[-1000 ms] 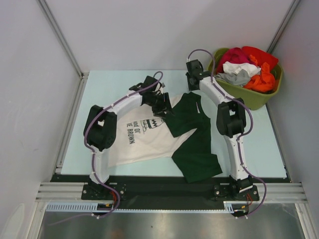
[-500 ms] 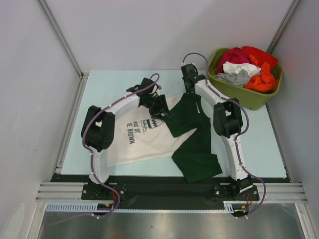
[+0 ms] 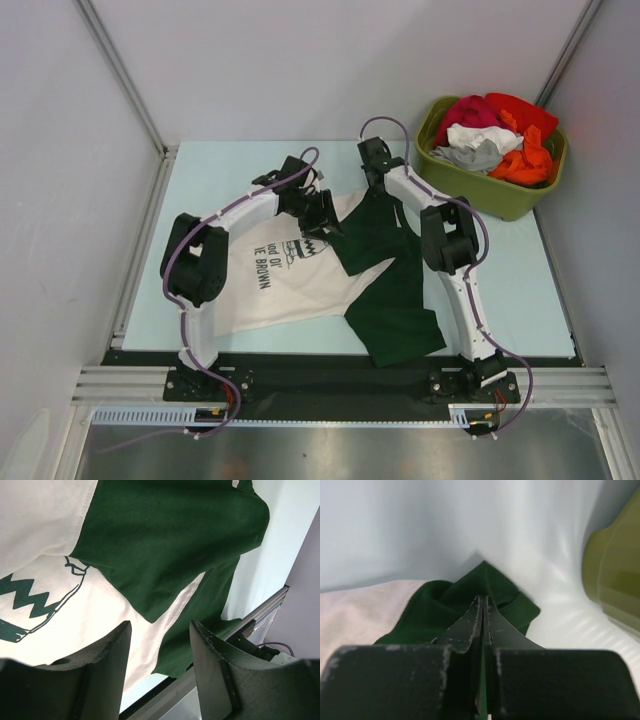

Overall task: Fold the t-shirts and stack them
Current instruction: Fold the tshirt

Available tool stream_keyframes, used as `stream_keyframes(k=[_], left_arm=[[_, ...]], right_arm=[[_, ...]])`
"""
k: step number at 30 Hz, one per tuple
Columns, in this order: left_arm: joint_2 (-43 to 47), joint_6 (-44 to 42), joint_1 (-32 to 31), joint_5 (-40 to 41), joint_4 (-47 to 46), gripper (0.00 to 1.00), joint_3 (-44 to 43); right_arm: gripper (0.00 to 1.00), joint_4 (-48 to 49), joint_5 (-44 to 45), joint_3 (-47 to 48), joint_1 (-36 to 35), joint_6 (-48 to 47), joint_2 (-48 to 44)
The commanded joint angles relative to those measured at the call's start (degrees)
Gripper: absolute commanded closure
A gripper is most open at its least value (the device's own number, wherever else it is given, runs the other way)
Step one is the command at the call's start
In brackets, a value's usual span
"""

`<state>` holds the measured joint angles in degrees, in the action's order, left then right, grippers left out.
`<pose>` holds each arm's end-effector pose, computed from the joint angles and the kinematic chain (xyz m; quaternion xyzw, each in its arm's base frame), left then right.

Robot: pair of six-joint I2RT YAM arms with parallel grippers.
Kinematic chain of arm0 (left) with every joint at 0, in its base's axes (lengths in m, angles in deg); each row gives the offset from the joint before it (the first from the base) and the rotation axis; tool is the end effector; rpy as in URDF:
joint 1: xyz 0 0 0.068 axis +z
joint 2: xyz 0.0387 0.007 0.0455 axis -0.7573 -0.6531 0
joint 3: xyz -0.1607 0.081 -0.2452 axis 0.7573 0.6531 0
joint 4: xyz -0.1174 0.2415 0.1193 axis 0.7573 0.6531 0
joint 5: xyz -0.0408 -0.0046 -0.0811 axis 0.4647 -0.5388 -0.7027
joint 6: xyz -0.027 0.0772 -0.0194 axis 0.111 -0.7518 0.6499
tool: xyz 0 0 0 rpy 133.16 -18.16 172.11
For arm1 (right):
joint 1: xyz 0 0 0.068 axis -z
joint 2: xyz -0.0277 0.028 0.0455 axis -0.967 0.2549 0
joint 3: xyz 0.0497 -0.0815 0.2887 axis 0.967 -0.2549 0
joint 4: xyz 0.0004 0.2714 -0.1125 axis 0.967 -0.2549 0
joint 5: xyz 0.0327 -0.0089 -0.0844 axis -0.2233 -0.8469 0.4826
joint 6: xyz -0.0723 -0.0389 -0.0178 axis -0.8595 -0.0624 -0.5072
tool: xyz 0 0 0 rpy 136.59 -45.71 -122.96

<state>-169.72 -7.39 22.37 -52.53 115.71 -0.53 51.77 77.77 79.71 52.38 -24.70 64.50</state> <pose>0.4190 -0.2516 0.1964 -0.0101 0.9373 -0.3356 0.0933 0.5849 0.2151 0.1463 -0.1399 0.9176 -0.1305 0.3483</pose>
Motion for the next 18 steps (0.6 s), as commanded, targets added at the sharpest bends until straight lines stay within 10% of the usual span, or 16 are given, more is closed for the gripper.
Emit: stream_keyframes(k=[1,18], left_arm=[[3.03,-0.41,0.48,-1.11,-0.93,0.44,0.66],[3.47,-1.03,1.27,-1.81,-0.93,0.45,2.95]], right_arm=[[1.00,0.74,0.14,-1.43,-1.93,0.74,-3.61],[0.93,0.04,-4.35,-2.76,-2.47,8.82,-7.22]])
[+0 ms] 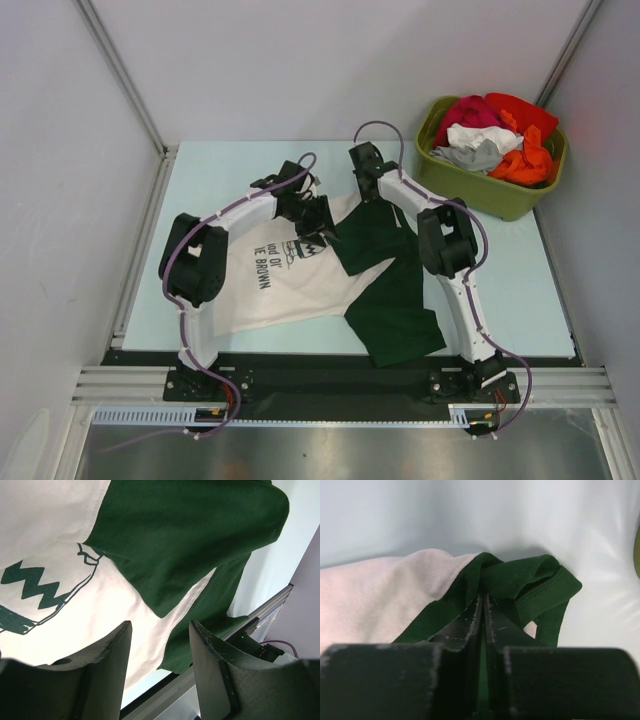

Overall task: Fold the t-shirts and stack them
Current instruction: Fold the tshirt

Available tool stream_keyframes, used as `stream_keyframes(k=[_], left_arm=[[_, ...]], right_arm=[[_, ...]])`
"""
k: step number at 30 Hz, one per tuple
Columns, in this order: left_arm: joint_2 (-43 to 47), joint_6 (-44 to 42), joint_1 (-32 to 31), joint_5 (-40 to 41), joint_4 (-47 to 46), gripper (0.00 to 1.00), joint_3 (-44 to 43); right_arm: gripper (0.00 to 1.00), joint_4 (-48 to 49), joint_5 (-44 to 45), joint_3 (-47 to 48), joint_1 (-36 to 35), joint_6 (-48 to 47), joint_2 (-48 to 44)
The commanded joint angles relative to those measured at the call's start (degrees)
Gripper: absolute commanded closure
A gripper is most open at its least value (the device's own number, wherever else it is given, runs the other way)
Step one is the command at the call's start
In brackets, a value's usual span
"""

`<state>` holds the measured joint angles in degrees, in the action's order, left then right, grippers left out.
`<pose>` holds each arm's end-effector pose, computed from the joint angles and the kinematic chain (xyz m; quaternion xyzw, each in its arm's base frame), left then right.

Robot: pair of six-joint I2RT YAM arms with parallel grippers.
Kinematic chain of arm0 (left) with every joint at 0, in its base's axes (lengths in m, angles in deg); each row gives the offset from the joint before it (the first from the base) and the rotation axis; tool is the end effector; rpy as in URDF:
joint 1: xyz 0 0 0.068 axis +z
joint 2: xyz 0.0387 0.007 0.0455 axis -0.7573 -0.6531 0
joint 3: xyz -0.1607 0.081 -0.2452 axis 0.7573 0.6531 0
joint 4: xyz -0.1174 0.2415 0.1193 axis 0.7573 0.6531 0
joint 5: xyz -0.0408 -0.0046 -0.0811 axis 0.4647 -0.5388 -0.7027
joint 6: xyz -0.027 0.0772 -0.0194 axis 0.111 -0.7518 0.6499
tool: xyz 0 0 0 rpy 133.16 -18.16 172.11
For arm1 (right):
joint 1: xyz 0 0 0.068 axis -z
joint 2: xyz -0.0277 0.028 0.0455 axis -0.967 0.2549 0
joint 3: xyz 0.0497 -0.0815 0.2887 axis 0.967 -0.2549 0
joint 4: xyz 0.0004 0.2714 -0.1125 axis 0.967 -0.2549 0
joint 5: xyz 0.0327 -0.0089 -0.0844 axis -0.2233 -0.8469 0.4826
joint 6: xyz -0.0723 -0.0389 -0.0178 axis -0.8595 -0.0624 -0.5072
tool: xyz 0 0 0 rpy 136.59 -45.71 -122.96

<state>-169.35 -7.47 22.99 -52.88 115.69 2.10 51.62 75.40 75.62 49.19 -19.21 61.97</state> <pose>0.4130 -0.2432 0.1838 -0.0188 0.9410 -0.3289 0.0774 0.5598 0.2444 0.1452 -0.1322 0.9267 -0.0892 0.3404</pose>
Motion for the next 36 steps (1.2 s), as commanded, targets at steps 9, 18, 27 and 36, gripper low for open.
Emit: stream_keyframes(k=[9,18,27,36], left_arm=[[3.10,-1.03,0.75,-1.55,-1.00,0.45,0.59],[2.49,-0.76,0.84,-2.07,-1.09,0.45,-0.02],[1.87,-0.41,1.28,-2.16,-1.00,0.45,-0.37],[2.92,-0.15,5.76,-0.14,-0.91,0.45,-0.55]], right_arm=[[0.82,-2.00,-2.52,6.43,5.56,9.41,-3.02],[0.74,-3.32,-3.04,12.76,6.18,10.02,1.12],[0.66,-2.97,-6.29,9.34,6.71,11.52,0.24],[0.69,-2.36,-8.05,5.21,6.88,11.34,-0.90]])
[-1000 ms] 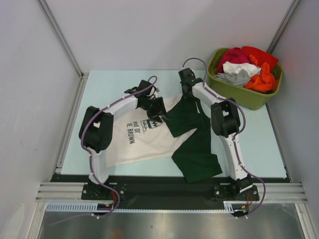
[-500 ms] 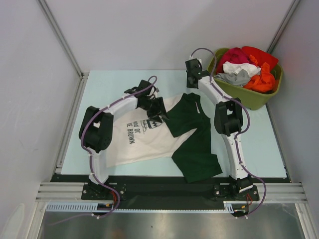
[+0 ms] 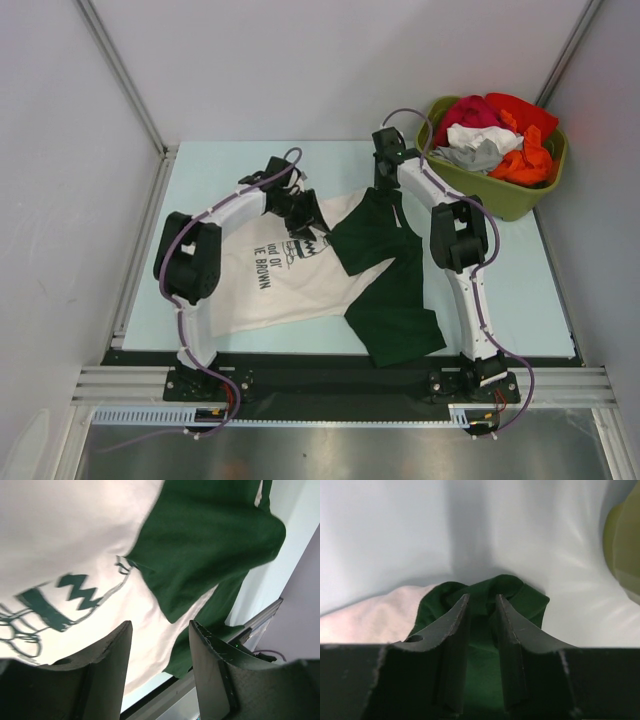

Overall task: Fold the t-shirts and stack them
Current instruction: Fold the tshirt

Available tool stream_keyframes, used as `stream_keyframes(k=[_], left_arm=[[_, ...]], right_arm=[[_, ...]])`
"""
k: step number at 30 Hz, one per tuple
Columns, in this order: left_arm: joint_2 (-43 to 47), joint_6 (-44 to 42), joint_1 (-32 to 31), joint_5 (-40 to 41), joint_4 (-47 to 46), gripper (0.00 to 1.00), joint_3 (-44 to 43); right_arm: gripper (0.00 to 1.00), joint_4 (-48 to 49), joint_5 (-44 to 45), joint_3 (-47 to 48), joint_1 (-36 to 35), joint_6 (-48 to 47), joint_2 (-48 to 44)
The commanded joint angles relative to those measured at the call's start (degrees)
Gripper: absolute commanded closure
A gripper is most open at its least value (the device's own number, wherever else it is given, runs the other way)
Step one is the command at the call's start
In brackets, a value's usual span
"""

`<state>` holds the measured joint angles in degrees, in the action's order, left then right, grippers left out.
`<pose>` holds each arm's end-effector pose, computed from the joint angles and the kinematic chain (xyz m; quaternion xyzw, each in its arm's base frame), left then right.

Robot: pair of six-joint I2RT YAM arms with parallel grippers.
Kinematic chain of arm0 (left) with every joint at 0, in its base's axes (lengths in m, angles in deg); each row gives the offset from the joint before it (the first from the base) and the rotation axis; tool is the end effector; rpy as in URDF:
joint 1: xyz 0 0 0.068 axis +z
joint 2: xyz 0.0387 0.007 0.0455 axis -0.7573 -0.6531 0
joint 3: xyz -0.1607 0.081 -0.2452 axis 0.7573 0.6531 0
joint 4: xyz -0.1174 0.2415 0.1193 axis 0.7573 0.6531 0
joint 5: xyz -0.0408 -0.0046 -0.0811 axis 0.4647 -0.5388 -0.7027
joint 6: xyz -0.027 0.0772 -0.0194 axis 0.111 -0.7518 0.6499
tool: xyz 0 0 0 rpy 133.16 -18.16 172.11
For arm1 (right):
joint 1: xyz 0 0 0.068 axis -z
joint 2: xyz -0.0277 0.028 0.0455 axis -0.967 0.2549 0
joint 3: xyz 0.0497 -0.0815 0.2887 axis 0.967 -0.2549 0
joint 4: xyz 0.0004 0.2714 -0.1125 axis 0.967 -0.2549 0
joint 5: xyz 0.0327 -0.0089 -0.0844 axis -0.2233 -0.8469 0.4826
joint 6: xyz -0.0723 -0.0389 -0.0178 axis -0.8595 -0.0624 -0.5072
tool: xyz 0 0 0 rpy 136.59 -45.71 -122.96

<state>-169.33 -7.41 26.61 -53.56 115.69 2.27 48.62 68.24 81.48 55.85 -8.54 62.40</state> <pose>0.4265 -0.2170 0.1833 -0.0478 0.9389 -0.3305 0.0834 0.5920 0.1899 0.1720 -0.0081 0.9372 -0.0137 0.3484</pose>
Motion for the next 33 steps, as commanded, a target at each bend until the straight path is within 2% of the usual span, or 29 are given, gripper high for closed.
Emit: stream_keyframes(k=[1,18,23,33], left_arm=[[2.99,-0.30,3.09,0.54,-0.82,0.45,-0.46],[3.43,-0.66,6.00,2.03,0.06,0.46,0.77],[3.34,-1.27,6.61,2.38,0.23,0.45,0.68],[2.29,-1.71,8.89,5.46,2.87,0.46,0.59]], right_arm=[[0.69,1.25,-1.06,-1.61,0.13,0.42,-1.42],[0.68,4.94,-3.87,-3.12,0.30,0.15,-0.11],[0.78,4.86,-3.96,-3.20,0.48,0.41,0.16],[0.85,4.42,-3.00,-3.12,1.01,-0.11,0.68]])
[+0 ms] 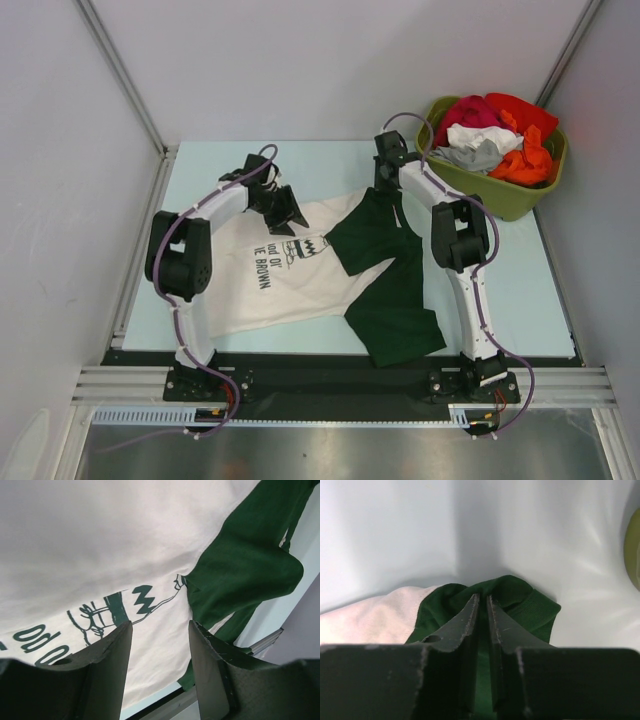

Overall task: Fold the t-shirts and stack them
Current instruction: Fold the tshirt

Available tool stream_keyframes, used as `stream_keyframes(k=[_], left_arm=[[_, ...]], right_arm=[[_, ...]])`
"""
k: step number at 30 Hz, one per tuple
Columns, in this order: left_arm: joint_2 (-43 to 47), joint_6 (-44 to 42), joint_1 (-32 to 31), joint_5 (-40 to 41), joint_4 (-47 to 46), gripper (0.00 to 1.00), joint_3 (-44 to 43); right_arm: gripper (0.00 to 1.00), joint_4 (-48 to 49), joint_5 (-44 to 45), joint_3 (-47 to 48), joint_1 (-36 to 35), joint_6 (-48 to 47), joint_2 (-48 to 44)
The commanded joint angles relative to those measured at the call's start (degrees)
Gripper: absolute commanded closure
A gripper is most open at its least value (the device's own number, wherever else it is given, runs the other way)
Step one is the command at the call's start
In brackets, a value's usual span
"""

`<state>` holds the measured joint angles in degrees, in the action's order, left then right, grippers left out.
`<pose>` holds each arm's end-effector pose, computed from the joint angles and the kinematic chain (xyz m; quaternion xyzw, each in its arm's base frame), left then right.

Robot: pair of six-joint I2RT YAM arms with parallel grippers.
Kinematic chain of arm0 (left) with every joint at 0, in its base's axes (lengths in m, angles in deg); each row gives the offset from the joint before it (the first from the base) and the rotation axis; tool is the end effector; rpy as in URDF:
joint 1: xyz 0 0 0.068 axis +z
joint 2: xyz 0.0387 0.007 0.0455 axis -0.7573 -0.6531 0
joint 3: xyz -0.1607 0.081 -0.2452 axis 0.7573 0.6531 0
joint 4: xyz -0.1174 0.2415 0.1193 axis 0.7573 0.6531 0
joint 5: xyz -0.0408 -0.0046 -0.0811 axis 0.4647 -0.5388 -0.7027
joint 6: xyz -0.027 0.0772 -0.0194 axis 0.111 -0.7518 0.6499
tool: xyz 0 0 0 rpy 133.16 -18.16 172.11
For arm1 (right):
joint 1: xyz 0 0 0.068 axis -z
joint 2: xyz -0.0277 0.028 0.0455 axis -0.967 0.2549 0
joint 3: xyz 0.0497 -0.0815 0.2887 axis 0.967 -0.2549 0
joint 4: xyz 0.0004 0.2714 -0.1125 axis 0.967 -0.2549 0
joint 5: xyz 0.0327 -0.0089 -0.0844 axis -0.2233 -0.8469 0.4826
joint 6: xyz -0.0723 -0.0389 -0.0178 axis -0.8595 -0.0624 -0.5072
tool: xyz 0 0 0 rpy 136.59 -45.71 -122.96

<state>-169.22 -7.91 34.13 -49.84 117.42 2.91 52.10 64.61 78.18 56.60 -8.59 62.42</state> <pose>0.4473 -0.1539 0.1766 -0.1190 0.9439 -0.2900 0.1038 0.5923 0.1862 0.1550 -0.0128 0.9394 0.0131 0.3423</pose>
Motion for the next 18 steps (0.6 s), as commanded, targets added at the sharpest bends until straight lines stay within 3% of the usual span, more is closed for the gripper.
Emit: stream_keyframes(k=[1,5,11,18], left_arm=[[2.01,-1.12,1.73,1.83,1.23,0.46,-0.04],[1.21,-0.94,3.22,3.93,2.19,0.46,-0.48],[0.33,-1.12,5.86,4.82,2.55,0.46,0.05],[-1.51,-1.47,8.50,10.18,3.43,0.46,2.42]], right_arm=[[0.89,0.86,0.90,0.10,0.35,-0.16,0.75],[1.00,0.77,1.95,-0.17,0.44,-0.60,0.57],[1.00,2.00,2.83,-0.78,0.53,-1.21,-0.22],[1.00,-1.33,10.55,-0.52,0.44,-0.33,-2.50]])
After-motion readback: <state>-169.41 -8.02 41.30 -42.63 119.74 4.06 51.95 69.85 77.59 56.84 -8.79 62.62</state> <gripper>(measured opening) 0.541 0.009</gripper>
